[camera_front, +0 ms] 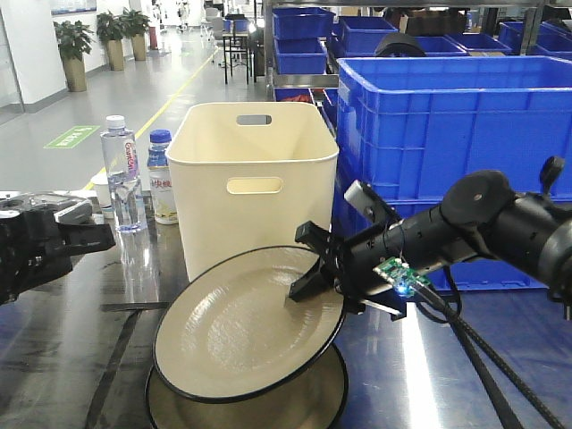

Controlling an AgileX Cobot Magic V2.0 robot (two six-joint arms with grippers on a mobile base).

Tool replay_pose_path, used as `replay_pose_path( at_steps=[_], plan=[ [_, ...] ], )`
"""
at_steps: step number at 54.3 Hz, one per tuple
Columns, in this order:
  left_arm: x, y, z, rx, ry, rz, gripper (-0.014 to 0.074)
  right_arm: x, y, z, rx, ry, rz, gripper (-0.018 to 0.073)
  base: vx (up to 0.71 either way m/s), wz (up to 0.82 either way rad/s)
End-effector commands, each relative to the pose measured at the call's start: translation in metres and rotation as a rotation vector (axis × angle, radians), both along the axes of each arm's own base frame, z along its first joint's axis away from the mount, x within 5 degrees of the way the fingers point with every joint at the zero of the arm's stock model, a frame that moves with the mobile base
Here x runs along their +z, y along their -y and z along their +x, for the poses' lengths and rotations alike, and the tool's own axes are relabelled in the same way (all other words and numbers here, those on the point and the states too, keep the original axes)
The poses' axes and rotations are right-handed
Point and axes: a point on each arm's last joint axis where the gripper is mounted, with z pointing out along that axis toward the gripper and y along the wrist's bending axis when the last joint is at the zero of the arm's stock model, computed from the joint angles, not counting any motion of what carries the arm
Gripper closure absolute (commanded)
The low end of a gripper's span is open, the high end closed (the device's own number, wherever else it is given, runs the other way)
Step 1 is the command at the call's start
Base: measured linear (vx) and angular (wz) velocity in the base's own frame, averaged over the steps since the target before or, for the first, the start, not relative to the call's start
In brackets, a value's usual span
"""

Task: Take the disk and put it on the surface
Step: 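Lower the right gripper's plate onto the first plate, stacking them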

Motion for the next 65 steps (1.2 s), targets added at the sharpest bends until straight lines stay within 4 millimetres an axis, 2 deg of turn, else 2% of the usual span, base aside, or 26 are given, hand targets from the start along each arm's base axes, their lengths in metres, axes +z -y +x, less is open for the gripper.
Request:
replay_pose_path(
  at_steps=[1, 12, 23, 31, 39, 45, 50, 65],
  plan=[
    [0.018, 0.0, -0.006, 0.013, 0.064, -0.037, 0.0046, 0.039, -0.001, -0.005, -0.042, 0.084, 0.117, 0.0564, 0.0, 0.0],
    [0.017, 0.0, -0.006, 0.013, 0.064, -0.021, 0.0046, 0.032, 0.001, -0.004, -0.021, 0.084, 0.054, 0.0555, 0.0, 0.0],
    [0.017, -0.001, -0.006, 0.013, 0.064, -0.013, 0.0046, 0.026, 0.003, -0.01, 0.042, 0.051, -0.017, 0.0472, 0.0, 0.0],
    [0.017, -0.001, -0.006, 0.012, 0.064, -0.013, 0.0046, 0.022, 0.006, -0.013, 0.087, 0.039, -0.072, 0.0337, 0.0, 0.0],
    [0.017, 0.0, -0.006, 0.006, 0.061, -0.013, 0.0046, 0.021, 0.007, -0.014, 0.157, 0.092, -0.121, 0.0141, 0.0, 0.0],
    [0.016, 0.0, -0.007, -0.002, 0.056, -0.014, 0.0046, 0.021, 0.008, -0.013, 0.18, 0.131, -0.142, 0.0054, 0.0, 0.0],
    [0.016, 0.001, -0.007, -0.012, 0.05, -0.014, 0.0046, 0.023, 0.009, -0.013, 0.203, 0.179, -0.165, 0.0025, 0.0, 0.0],
    [0.015, 0.002, -0.008, -0.027, 0.043, -0.013, 0.0046, 0.034, 0.021, -0.018, 0.262, 0.305, -0.337, 0.0023, 0.0, 0.0]
  ],
)
